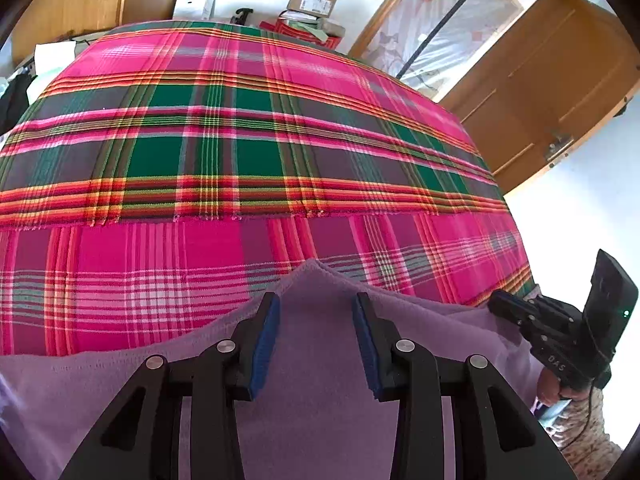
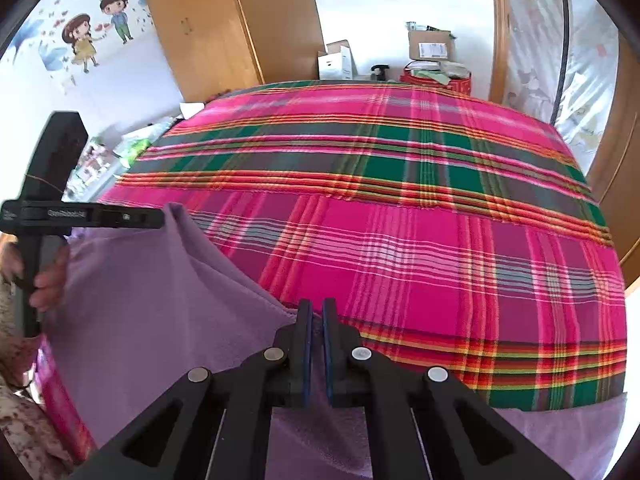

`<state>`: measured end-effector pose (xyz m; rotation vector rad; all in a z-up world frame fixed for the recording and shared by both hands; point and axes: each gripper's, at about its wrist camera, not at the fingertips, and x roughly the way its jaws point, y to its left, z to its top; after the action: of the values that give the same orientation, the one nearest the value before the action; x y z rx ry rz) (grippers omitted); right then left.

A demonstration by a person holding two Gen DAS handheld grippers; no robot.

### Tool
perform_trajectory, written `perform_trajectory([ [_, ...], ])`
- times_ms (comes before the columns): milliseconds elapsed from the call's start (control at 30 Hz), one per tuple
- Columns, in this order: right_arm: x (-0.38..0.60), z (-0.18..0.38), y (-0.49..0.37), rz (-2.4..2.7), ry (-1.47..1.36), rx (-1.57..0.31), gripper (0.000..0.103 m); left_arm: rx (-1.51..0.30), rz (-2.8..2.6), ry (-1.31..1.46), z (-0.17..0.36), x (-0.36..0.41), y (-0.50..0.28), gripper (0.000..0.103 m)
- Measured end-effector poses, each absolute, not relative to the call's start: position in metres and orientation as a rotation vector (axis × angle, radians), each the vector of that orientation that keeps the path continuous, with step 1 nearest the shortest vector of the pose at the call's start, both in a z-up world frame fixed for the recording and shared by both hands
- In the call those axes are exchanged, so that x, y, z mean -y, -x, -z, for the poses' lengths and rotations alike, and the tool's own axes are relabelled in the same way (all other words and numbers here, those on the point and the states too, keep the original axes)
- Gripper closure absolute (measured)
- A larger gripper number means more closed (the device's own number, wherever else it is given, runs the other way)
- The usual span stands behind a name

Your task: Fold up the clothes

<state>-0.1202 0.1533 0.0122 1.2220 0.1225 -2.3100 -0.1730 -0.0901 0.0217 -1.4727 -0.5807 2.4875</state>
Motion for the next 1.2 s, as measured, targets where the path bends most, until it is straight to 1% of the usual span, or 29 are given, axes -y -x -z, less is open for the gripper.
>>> perform_trajectory([
  [133,-0.150,-0.010,0.121,2.292,-1.248,-0.159,0.095,0.591,-2.491,1.470,-0.021,0.092,0.174,0.064],
  [233,-0.146,-0.016,0.121,2.304,-1.198,-0.142,0.095,0.593,-2.496,1.465,-0.021,0.092,0.174,0.064],
  [300,-0.139,-0.020,0.119,2.255,-1.167,-0.143,0.090,0.594,-2.496,1.465,-0.021,0.092,0.174,0.064],
  [367,-0.127,-0.019,0.117,2.207,-1.159,-0.195,0.082,0.594,-2.496,1.466,-0.021,0.092,0.174,0.064],
  [467,-0.103,-0.011,0.116,2.131,-1.178,-0.312,0.082,0.596,-2.496,1.466,-0.022,0.091,0.174,0.064],
  [567,-0.083,-0.001,0.113,2.066,-1.183,-0.370,0.082,0.595,-2.497,1.466,-0.022,0.092,0.173,0.064],
  [600,-0.080,0.000,0.112,2.060,-1.172,-0.380,0.082,0.596,-2.495,1.466,-0.022,0.092,0.173,0.064],
  [633,-0.078,0.001,0.111,2.052,-1.167,-0.384,0.089,0.596,-2.495,1.467,-0.021,0.092,0.173,0.064],
  [667,-0.076,0.001,0.110,2.043,-1.164,-0.384,0.098,0.594,-2.496,1.467,-0.022,0.091,0.173,0.064],
  [700,-0.076,0.000,0.110,2.048,-1.158,-0.384,0.099,0.591,-2.497,1.467,-0.022,0.091,0.174,0.064],
  [767,-0.080,-0.004,0.115,2.079,-1.153,-0.343,0.100,0.591,-2.499,1.464,-0.022,0.091,0.174,0.064],
  [900,-0.096,-0.004,0.137,2.120,-1.217,-0.165,0.100,0.611,-2.500,1.459,-0.022,0.092,0.175,0.064],
  [1000,-0.092,0.000,0.136,2.138,-1.227,-0.198,0.099,0.614,-2.509,1.455,-0.021,0.093,0.176,0.064],
  [1033,-0.090,0.002,0.135,2.146,-1.227,-0.217,0.097,0.617,-2.512,1.456,-0.021,0.093,0.177,0.064],
  [1067,-0.090,0.002,0.136,2.151,-1.235,-0.214,0.093,0.622,-2.516,1.457,-0.021,0.093,0.178,0.064],
  [1133,-0.096,-0.003,0.139,2.172,-1.239,-0.163,0.087,0.617,-2.524,1.458,-0.020,0.092,0.179,0.064],
  [1200,-0.103,-0.009,0.138,2.197,-1.213,-0.113,0.087,0.608,-2.531,1.453,-0.019,0.090,0.181,0.064],
])
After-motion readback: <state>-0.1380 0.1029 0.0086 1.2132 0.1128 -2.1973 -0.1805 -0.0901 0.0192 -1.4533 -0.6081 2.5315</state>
